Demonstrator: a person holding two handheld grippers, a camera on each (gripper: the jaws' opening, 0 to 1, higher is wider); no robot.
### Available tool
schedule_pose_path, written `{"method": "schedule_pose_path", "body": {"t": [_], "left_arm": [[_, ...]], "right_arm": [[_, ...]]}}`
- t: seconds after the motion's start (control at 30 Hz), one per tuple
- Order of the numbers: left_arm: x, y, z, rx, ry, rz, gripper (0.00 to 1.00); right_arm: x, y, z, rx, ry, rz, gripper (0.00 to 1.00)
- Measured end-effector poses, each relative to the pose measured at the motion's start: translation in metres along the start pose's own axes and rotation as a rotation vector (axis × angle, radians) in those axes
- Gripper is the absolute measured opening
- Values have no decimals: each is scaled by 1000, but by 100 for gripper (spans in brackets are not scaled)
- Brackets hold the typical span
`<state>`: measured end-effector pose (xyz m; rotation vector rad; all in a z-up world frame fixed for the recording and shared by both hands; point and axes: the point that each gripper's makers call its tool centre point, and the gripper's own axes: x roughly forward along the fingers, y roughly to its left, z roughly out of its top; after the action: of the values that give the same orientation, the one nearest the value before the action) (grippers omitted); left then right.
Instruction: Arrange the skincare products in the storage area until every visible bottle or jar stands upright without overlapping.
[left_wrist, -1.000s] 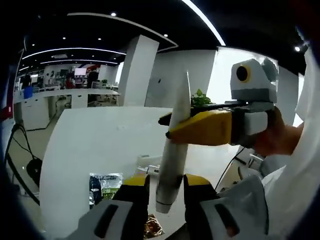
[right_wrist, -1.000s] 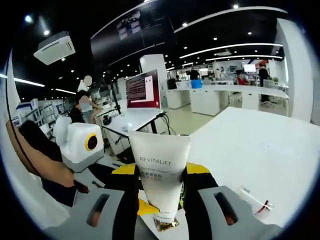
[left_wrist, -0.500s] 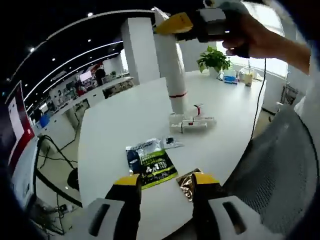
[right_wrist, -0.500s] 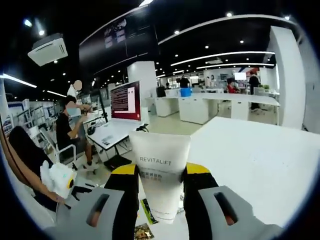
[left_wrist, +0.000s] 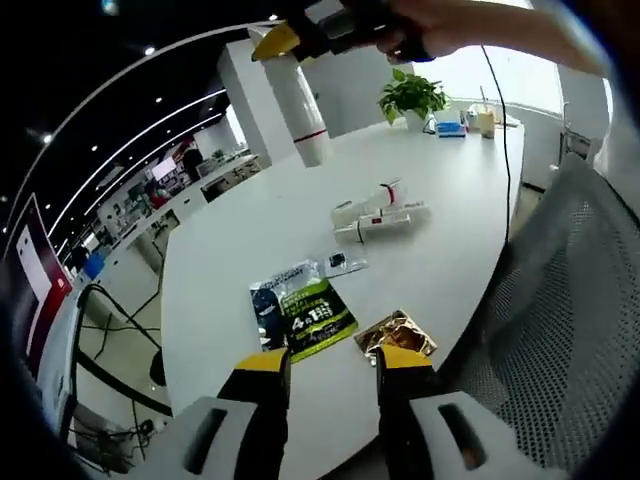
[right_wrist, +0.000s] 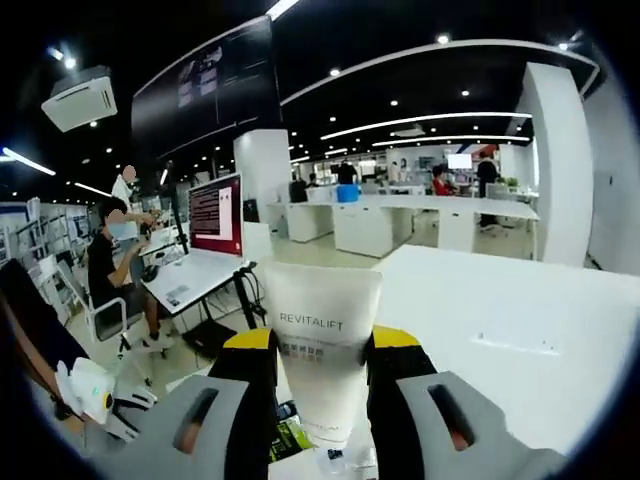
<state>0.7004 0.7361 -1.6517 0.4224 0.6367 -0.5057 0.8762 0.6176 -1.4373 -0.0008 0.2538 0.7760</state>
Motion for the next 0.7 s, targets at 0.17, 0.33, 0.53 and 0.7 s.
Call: {"method": "schedule_pose_path", "body": {"t": [0.17,0.33,0.53,0.7], "left_arm": [[2,-2,-7,21,32,-5,32],[3,-4,-13,34,63,-17,28],[3,-4,-15,44,72,-19,29],[4,-5,-16,44,77,-22,29]], "right_arm": [[14,-14,0,4,-10,-28,31],[29,-26,2,2,-15,-51,31],[47,-46,4,-18,-23,-82,31],[56,-69,-3,-14,-7,-113,31]]}}
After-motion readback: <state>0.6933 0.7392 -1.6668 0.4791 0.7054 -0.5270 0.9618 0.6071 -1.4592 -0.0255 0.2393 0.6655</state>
